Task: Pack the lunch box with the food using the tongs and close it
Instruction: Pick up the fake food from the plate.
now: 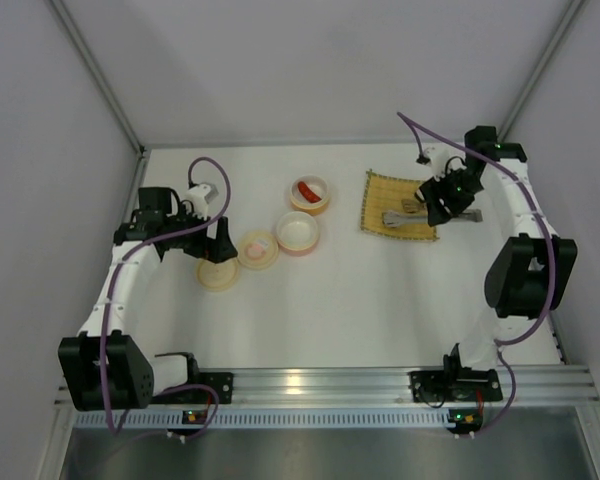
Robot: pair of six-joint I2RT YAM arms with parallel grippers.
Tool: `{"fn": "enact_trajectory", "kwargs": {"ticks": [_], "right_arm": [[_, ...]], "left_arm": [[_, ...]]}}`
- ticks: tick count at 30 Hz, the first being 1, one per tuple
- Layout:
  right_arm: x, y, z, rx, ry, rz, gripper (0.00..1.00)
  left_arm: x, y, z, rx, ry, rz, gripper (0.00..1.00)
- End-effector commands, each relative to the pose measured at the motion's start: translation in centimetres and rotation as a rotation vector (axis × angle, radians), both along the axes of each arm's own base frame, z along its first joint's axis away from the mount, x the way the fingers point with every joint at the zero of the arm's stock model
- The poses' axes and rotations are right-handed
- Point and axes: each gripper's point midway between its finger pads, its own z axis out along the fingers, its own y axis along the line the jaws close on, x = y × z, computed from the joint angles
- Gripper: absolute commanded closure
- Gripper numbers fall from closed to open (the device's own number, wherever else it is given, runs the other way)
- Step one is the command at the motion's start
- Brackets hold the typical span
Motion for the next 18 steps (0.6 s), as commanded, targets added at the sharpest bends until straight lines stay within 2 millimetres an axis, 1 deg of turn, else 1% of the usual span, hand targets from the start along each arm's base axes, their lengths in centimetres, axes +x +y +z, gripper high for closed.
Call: {"fn": "enact_trajectory", "kwargs": {"ticks": [1,8,12,18], "right_arm": [[1.2,-0.4,0.5,0.000,-0.046,0.033,0.42],[2.4,-0.7,0.0,-0.017,-0.045,0.048,0.36],[3.1,-0.8,-0.4,-0.027,-0.053,0.054,0.36],[3.7,0.0,-0.9,-0.021,-0.054,0.075,0.39]], "left_arm": [[0.5,-0.6,0.6,-0.030,-0.013,-0.032,0.02],[0.9,-0.8,0.2,-0.048,0.010,-0.036,0.02],[1.2,-0.9,0.1,-0.050,0.013,-0.034,0.01],[1.5,-0.8,0.1,-0.052,0.018,-0.025,0.02]]}}
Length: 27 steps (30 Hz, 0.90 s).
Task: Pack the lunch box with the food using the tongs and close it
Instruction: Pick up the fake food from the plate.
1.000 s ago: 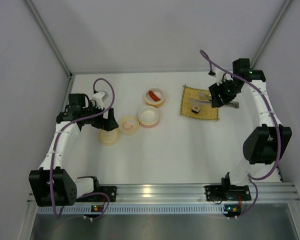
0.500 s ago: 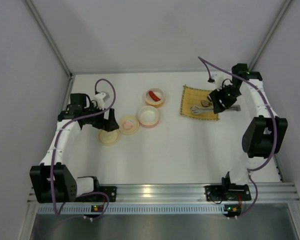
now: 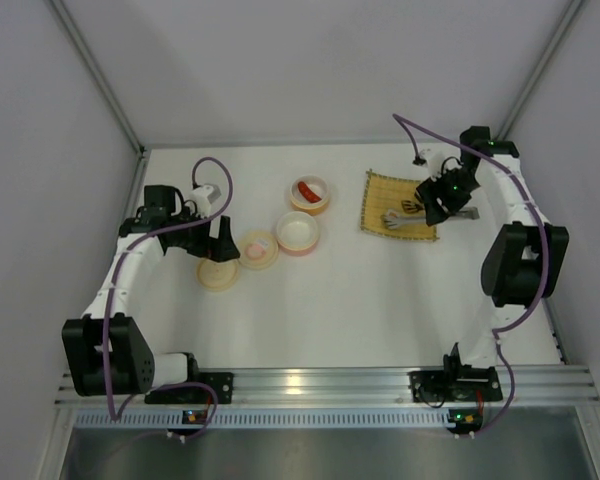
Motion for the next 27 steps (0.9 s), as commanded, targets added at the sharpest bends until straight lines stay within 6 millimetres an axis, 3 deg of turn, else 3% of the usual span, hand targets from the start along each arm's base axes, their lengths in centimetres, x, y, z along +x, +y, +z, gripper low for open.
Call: {"fn": "enact_trajectory", "kwargs": {"ticks": [1,10,20,27], "right_arm": [[2.0,0.6,1.1,0.002,-0.080,0.049,0.39],[1.5,1.6,0.4,0.009,-0.063,0.078,0.47],[1.0,1.6,0.6,0.010,-0.062,0.083,0.67],[0.3,1.3,1.5,-0.010,-0.078,0.087,0.75]], "left_arm": [[1.2,-0.4,1.8,-0.026,-0.057,-0.014,0.01],[1.2,-0.3,1.8,-0.018,-0.059,-0.007,0.02],[1.2,-0.2,2.0,-0.011,-0.069,-0.002,0.02],[1.0,-0.3,1.9,-0.015,-0.064,-0.003,0.02]]}}
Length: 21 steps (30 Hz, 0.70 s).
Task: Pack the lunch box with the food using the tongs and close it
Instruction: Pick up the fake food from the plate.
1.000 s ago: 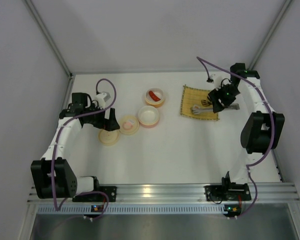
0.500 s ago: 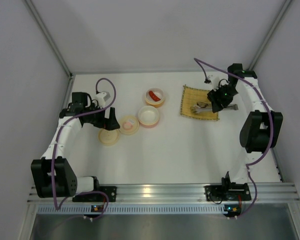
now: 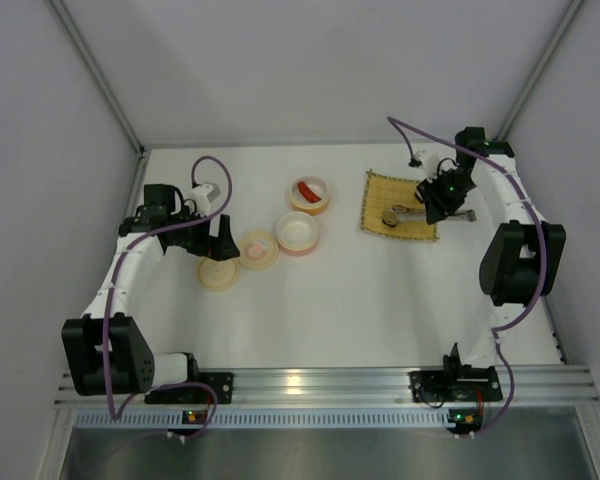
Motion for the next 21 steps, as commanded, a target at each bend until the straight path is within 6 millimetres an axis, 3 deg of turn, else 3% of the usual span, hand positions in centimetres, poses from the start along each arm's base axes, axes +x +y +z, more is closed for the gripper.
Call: {"fn": "enact_trajectory", "kwargs": {"ticks": [1,5,16,19,21], "right_arm": [[0.3,0.6,2.2,0.001,-0.088,0.041,0.76],[0.5,0.9,3.5,0.020,-0.121,0.024,0.83],[0.3,1.7,6.6,0.072,-0.161,-0.009,0.87],[0.4,3.1,8.5,0.118,-0.180,-0.006,0.87],[0.2,5.3,9.7,0.137,-0.202,0.036,0.87]], "left_arm": [[0.8,-0.3,1.9,-0.012,-0.071,-0.012,0.02],[0.8,-0.3,1.8,-0.015,-0.069,-0.009,0.02],[0.7,-0.4,1.8,-0.022,-0.074,-0.005,0.02],[0.9,-0.4,1.9,-0.027,-0.073,-0.001,0.02],[0.9,-0.4,2.0,-0.028,-0.072,0.000,0.02]]}}
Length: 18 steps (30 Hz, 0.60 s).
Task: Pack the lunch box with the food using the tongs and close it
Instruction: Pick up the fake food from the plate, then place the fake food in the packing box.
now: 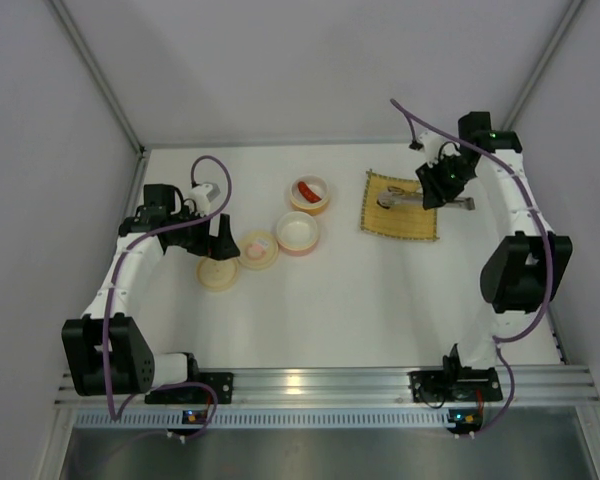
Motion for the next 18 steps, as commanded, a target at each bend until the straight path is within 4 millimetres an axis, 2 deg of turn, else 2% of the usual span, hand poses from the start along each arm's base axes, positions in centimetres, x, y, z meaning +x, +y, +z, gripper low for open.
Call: {"fn": "enact_trajectory", "kwargs": {"ticks": [1,3,4,6,7,10,15,18], "right_arm": [[-0.6,5.6,5.7,0.092,-0.118,0.097,0.87],[-1.0,7.7,6.5,0.099,-0.134,0.131,0.87],[-1.6,9.7,6.7,0.106,-0.130,0.164,0.87],[-1.7,11.6,7.3,0.103,-0.155,0.193,0.87],[-2.3,13.4,7.5,0.113,-0.155,0.223,0.87],[-2.8,16.4,8.0,0.124,-0.163,0.259,0.87],[-3.4,19.9,7.4,0.107,-0.162,0.316,0.87],[-3.8,21.0,6.4,0.073,-0.161,0.349,0.86]], "left_arm": [[0.9,-0.4,2.0,-0.024,-0.072,-0.003,0.02],[0.9,-0.3,2.3,-0.023,-0.079,0.002,0.02],[0.8,-0.2,2.6,-0.024,-0.092,0.005,0.02],[0.8,-0.1,2.8,-0.025,-0.100,0.011,0.02],[0.7,0.0,2.8,-0.025,-0.099,0.010,0.02],[0.5,0.1,2.6,-0.023,-0.090,0.009,0.02],[0.5,0.1,2.6,-0.027,-0.090,0.008,0.02],[0.6,0.1,2.7,-0.024,-0.095,0.007,0.02]]}}
